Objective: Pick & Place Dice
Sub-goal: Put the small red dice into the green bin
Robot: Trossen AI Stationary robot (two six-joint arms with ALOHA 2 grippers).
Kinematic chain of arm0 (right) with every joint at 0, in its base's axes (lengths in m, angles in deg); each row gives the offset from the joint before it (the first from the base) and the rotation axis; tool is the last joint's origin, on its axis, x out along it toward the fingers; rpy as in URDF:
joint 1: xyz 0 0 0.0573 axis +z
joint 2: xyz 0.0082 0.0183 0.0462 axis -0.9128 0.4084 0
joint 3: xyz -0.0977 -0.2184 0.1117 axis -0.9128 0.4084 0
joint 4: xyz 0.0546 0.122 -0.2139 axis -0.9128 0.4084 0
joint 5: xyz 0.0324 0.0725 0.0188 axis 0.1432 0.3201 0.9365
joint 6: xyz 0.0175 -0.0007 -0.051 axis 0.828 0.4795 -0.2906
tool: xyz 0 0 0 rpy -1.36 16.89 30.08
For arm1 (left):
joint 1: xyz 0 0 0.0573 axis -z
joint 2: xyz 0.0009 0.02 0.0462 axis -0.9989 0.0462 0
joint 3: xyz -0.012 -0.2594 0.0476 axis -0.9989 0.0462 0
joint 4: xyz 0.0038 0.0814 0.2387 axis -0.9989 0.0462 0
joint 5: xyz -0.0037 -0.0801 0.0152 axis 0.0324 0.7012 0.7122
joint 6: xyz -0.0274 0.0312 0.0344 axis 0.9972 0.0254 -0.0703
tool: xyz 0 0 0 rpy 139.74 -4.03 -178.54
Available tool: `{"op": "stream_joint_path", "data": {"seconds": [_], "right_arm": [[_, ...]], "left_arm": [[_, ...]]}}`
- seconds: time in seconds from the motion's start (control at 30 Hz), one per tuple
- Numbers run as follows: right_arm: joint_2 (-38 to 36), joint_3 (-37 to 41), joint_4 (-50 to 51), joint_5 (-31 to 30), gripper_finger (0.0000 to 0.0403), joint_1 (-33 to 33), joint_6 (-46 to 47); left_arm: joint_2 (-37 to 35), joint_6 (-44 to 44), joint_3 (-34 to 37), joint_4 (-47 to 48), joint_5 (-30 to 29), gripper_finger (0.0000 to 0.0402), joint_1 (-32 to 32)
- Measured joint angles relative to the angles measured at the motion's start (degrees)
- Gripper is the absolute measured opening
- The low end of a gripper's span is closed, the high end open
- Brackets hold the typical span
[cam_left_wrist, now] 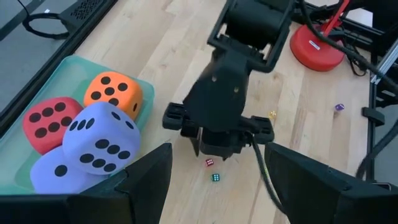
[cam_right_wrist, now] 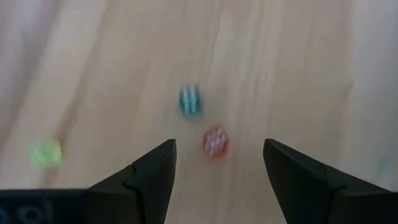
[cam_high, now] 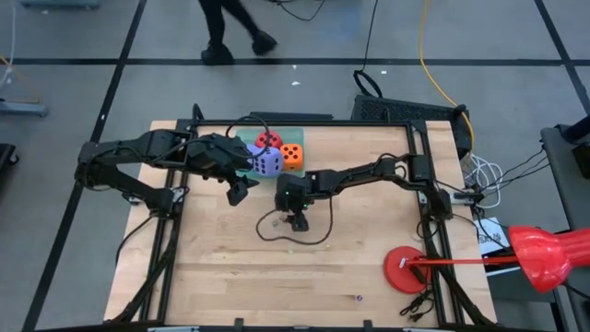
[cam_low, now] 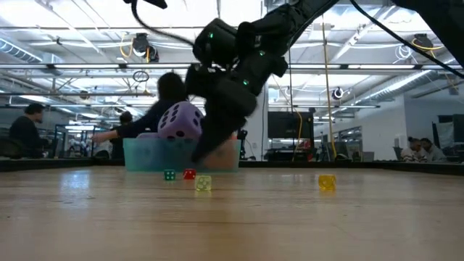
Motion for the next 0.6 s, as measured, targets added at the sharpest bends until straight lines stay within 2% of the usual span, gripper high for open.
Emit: {"op": "stream_joint_path", "data": {"seconds": [0.07,0.6], "right_arm": [[1.05,-0.48,-2.88,0.0,0.0229,-0.02,-0.02],[1.39,-0.2,-4.37,-2.99,0.0226,0.12,-1.34]], "left_arm": [[0.01,-0.01,0.0,0.04,0.0,0.0267,0.0],[0.02,0.04,0.0,0.13,0.02,0.0267,0.0]]}}
